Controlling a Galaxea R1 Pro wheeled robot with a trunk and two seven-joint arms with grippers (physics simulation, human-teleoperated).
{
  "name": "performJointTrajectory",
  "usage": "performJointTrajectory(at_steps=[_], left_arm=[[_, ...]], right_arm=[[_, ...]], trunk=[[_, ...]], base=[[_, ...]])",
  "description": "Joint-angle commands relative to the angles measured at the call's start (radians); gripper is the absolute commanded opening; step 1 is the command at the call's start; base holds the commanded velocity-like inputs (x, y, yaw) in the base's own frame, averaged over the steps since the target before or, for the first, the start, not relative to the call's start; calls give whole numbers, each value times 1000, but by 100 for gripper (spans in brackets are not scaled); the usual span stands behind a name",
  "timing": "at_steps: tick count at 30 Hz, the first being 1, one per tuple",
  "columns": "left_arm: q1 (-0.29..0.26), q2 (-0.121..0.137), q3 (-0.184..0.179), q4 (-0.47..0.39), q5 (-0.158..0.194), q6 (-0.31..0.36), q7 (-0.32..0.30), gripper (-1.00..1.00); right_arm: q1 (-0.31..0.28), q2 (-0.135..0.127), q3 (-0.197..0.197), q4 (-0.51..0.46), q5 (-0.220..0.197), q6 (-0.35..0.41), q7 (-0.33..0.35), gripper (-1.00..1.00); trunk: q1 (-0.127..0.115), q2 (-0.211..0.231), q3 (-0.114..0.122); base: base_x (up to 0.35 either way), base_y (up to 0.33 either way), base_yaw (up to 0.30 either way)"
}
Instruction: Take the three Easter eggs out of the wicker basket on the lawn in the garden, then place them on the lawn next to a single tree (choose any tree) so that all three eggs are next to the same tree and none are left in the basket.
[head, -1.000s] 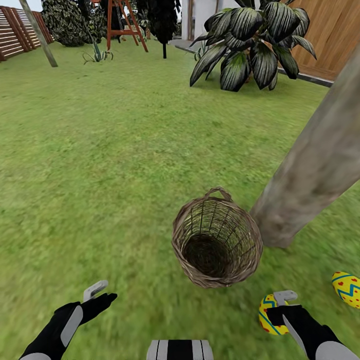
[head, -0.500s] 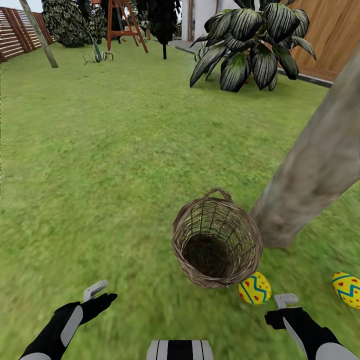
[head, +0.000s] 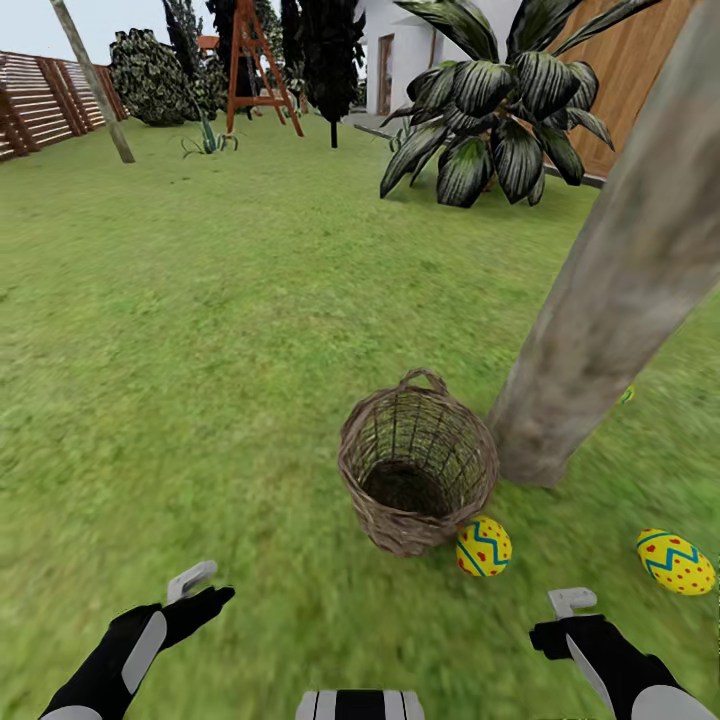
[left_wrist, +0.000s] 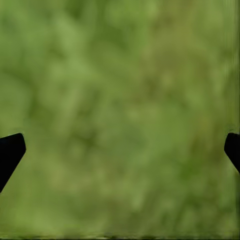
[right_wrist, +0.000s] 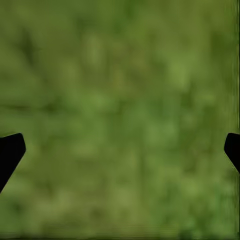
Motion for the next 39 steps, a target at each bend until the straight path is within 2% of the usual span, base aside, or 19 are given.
performJointTrajectory(at_steps=[1, 21, 39], left_arm=[[0, -1, 4, -1, 2, 7, -3, 100], [0, -1, 4, 0, -8, 6, -2, 100], [0, -3, 4, 0, -36, 6, -2, 100]], right_arm=[[0, 0, 4, -1, 7, 6, 3, 100], [0, -2, 1, 1, 6, 7, 3, 100], [0, -1, 1, 2, 6, 7, 3, 100]], trunk=[[-1, 0, 3], [-10, 5, 81], [-18, 9, 150]], base=[[-265, -232, 233], [-167, -166, 291], [-212, -249, 16]])
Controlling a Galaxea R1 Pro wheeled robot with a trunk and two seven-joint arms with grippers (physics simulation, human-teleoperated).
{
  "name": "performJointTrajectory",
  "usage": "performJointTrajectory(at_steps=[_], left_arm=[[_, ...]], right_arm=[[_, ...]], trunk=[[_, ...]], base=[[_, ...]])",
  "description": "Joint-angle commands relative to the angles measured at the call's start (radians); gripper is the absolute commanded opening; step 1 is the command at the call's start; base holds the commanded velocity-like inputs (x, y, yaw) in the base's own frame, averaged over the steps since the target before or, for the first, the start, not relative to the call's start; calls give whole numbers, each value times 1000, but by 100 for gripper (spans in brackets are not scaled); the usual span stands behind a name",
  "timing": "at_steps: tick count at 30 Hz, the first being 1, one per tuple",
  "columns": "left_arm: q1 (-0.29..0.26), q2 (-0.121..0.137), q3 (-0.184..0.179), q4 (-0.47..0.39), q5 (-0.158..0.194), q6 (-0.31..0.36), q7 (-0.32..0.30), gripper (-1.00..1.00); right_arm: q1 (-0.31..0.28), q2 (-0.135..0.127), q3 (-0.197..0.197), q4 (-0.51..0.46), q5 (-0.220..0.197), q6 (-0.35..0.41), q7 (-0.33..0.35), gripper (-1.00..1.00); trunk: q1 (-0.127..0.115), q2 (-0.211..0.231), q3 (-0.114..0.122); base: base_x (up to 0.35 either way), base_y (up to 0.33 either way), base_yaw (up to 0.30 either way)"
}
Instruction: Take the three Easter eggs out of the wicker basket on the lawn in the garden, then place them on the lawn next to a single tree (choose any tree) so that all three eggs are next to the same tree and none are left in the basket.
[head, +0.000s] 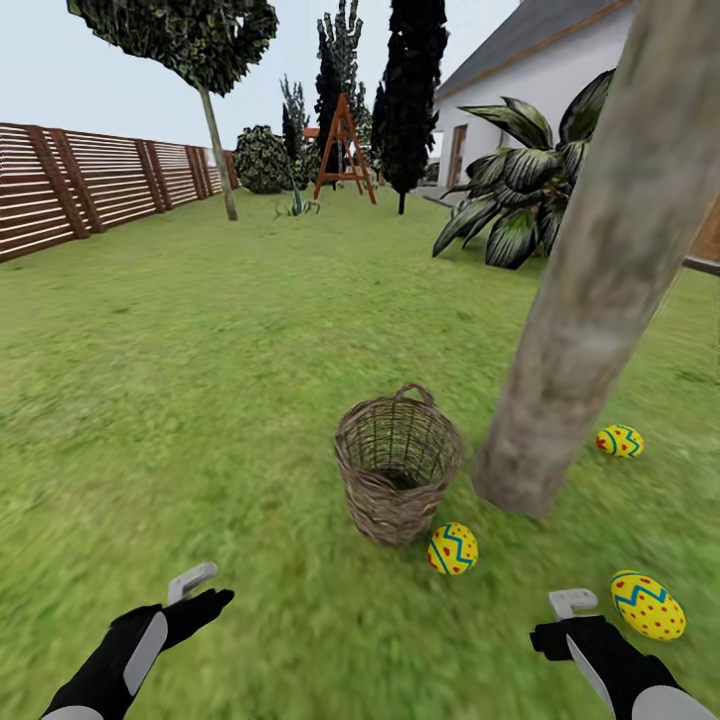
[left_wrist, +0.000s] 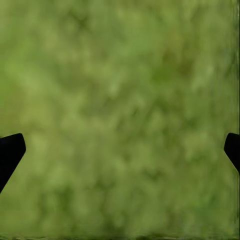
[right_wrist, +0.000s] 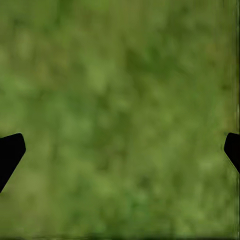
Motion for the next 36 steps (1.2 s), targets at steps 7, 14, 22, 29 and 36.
performJointTrajectory(at_steps=[7, 14, 22, 29, 36], left_arm=[[0, -1, 4, -1, 1, 7, -3, 100], [0, -1, 4, 0, 0, 7, -3, 100], [0, -2, 4, 0, -1, 7, -3, 100], [0, -2, 4, 0, 0, 7, -3, 100], [0, 0, 4, 0, 1, 7, -3, 100]], right_arm=[[0, 0, 3, -2, 7, 6, 3, 100], [0, 0, 3, -1, 7, 6, 3, 100], [0, 1, 4, 0, 7, 6, 3, 100], [0, -1, 3, 0, 7, 6, 3, 100], [0, -2, 3, 0, 7, 6, 3, 100]], trunk=[[-4, 1, 26], [-7, 3, 53], [-10, 5, 84], [-14, 6, 111], [-17, 8, 138]], base=[[-211, -250, 0], [-211, -250, 103], [-211, -250, 255], [-211, -250, 261], [-211, -250, 261]])
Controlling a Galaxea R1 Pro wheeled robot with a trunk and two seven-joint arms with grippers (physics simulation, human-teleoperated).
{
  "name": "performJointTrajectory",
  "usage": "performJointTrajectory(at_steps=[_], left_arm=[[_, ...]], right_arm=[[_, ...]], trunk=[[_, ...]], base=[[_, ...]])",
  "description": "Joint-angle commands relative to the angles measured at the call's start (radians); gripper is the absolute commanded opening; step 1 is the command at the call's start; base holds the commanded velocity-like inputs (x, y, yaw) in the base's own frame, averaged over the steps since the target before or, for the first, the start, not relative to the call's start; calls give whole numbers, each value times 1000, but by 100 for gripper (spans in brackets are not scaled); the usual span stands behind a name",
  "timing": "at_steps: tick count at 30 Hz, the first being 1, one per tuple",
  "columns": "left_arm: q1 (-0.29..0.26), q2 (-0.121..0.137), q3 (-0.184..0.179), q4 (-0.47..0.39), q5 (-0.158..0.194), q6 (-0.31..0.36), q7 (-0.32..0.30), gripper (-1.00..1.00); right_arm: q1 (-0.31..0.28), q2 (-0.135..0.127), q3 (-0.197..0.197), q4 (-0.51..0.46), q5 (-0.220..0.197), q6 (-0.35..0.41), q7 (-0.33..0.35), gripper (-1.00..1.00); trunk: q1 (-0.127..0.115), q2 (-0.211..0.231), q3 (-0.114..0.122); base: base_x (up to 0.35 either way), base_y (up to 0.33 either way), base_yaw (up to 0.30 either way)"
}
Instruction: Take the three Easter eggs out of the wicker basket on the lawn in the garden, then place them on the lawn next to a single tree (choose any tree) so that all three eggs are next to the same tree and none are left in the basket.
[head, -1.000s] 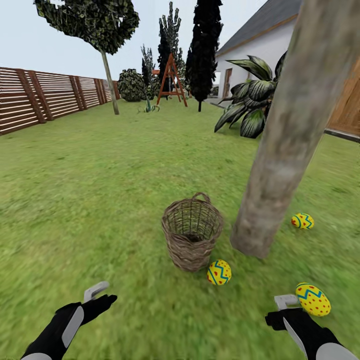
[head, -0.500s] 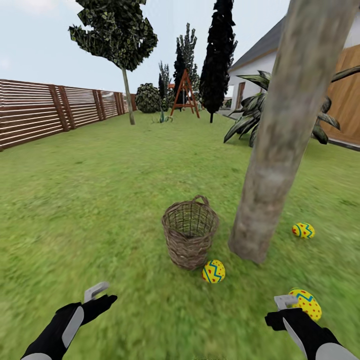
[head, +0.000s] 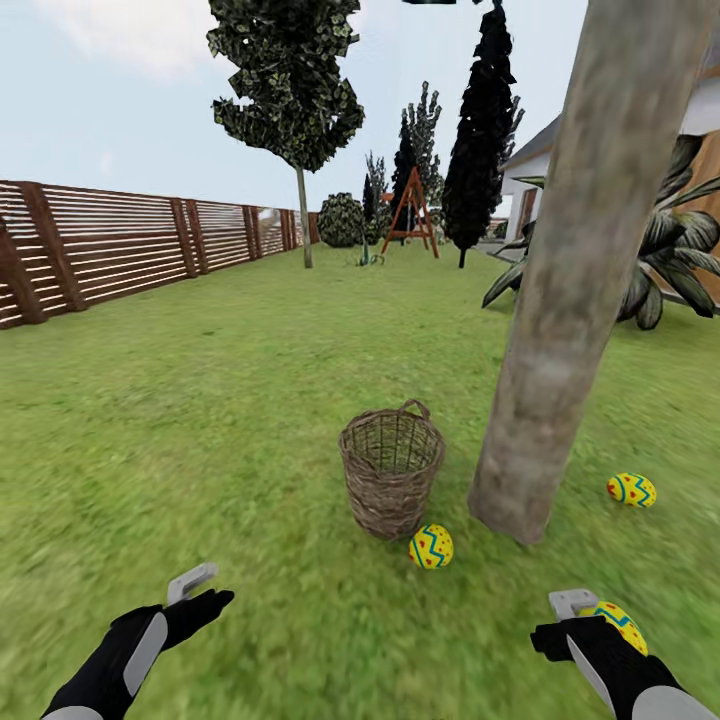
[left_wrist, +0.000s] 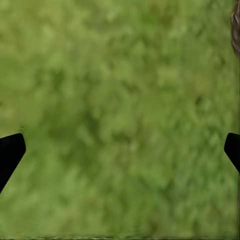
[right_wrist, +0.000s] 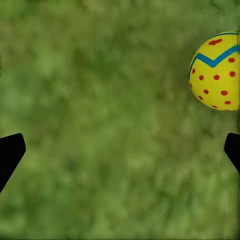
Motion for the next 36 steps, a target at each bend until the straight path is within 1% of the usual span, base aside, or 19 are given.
performJointTrajectory(at_steps=[1, 5, 11, 13, 18, 21, 26, 32, 36], left_arm=[[-1, -1, 4, -1, 2, 7, -3, 100], [-1, -1, 4, -1, 2, 7, -3, 100], [-1, -2, 4, 0, 2, 7, -3, 100], [-1, -2, 4, 0, 3, 7, -3, 100], [-1, -2, 5, 25, 2, 7, -5, 100], [-1, -2, 6, 31, 3, 7, -4, 100], [-1, -1, 6, 32, 4, 7, -5, 100], [-1, -1, 6, 32, 4, 7, -5, 100], [-1, -1, 6, 32, 4, 7, -5, 100]], right_arm=[[0, -1, 3, -2, 6, 6, 3, 100], [0, -1, 3, -2, 6, 6, 3, 100], [0, -1, 3, -2, 5, 6, 3, 100], [0, -1, 3, -2, 5, 6, 4, 100], [0, -1, 3, -2, 5, 6, 5, 100], [0, -1, 3, -2, 5, 6, 5, 100], [0, 0, 3, -2, 6, 6, 5, 100], [0, 0, 3, 0, 6, 6, 5, 100], [0, 1, 3, 21, 4, 3, 5, 100]], trunk=[[-1, 0, 3], [-3, 1, 18], [-6, 2, 42], [-6, 3, 49], [-9, 4, 69], [-10, 5, 81], [-12, 6, 101], [-33, 43, 120], [-48, 71, 132]], base=[[-208, -250, 261], [-207, -250, 245], [-162, -261, 43], [-144, -268, -82], [-129, -272, -258], [-37, -253, -94], [-5, -50, -13], [0, -4, -1], [0, 0, 0]])
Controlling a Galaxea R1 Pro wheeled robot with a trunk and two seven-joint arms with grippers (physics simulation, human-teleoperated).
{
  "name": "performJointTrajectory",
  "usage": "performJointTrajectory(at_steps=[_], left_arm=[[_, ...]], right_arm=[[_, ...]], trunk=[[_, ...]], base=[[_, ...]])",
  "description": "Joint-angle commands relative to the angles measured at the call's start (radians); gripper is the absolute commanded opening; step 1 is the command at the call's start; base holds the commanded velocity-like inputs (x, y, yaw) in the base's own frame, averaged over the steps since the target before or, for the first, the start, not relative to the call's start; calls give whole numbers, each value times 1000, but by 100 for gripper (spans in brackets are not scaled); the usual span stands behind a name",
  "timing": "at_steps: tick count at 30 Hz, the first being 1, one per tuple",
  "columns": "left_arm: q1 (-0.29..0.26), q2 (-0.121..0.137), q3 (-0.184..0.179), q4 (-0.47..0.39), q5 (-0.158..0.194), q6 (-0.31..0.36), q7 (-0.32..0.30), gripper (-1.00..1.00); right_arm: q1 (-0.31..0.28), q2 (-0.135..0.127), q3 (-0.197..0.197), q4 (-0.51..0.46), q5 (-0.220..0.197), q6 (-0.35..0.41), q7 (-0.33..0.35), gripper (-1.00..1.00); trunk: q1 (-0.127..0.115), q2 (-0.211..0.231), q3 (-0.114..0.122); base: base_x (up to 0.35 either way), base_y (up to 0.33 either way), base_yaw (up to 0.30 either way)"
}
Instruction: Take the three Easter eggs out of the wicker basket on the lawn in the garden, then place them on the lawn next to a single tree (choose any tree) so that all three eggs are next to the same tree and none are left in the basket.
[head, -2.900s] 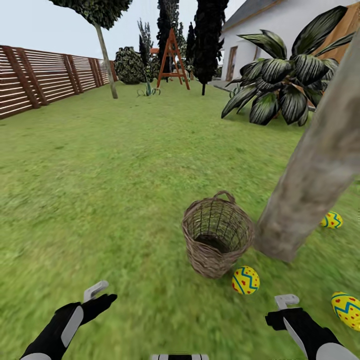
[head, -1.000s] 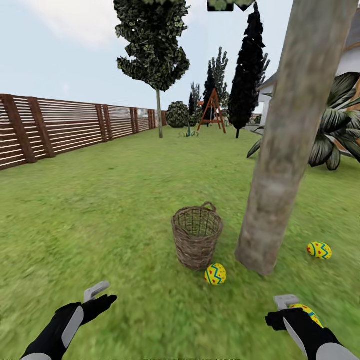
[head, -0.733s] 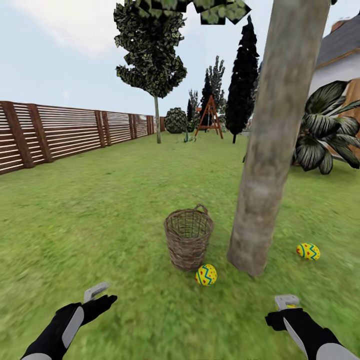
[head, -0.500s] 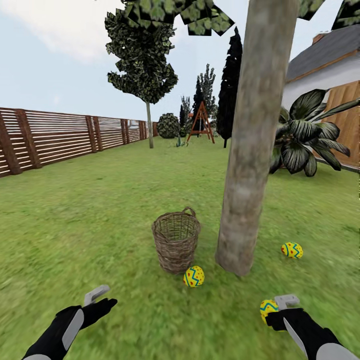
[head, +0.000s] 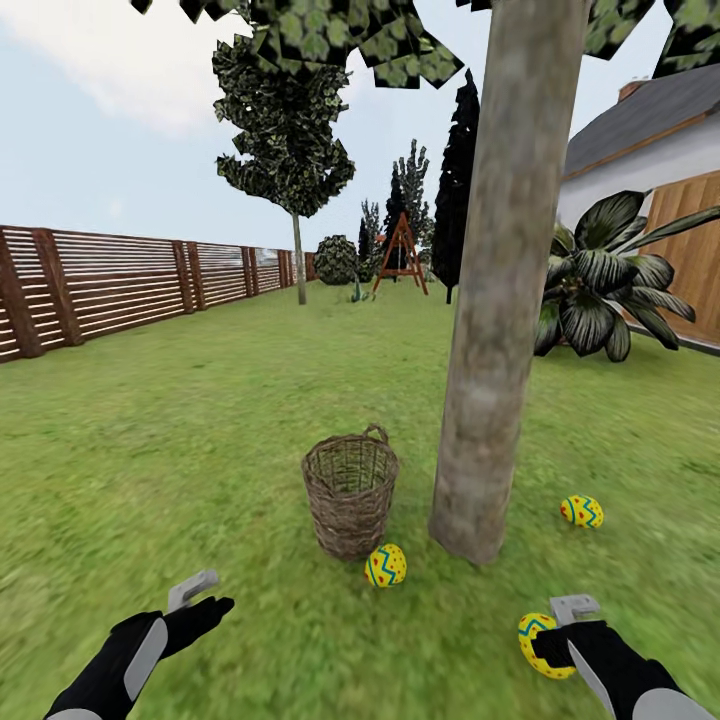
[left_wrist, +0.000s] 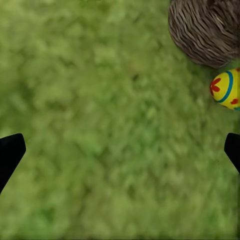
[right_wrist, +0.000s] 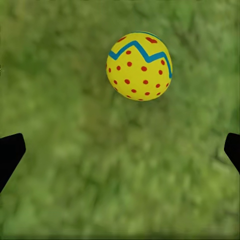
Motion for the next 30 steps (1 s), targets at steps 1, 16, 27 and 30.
performJointTrajectory(at_steps=[1, 16, 27, 30], left_arm=[[0, 0, 4, -1, 2, 7, -3, 100], [0, 0, 4, -1, 2, 7, -3, 100], [0, -2, 4, -1, 2, 7, -3, 100], [0, -2, 4, -1, 2, 7, -3, 100]], right_arm=[[0, -1, 3, -1, 6, 6, 3, 100], [0, -1, 3, 2, 7, 7, 2, 100], [0, -1, 3, 2, 6, 7, 2, 100], [0, -1, 3, 2, 7, 6, 2, 100]], trunk=[[-4, 7, 2], [-62, 112, 34], [-104, 189, 65], [-115, 210, 75]], base=[[0, 0, 0], [0, 0, -66], [0, 0, -17], [0, 0, 0]])
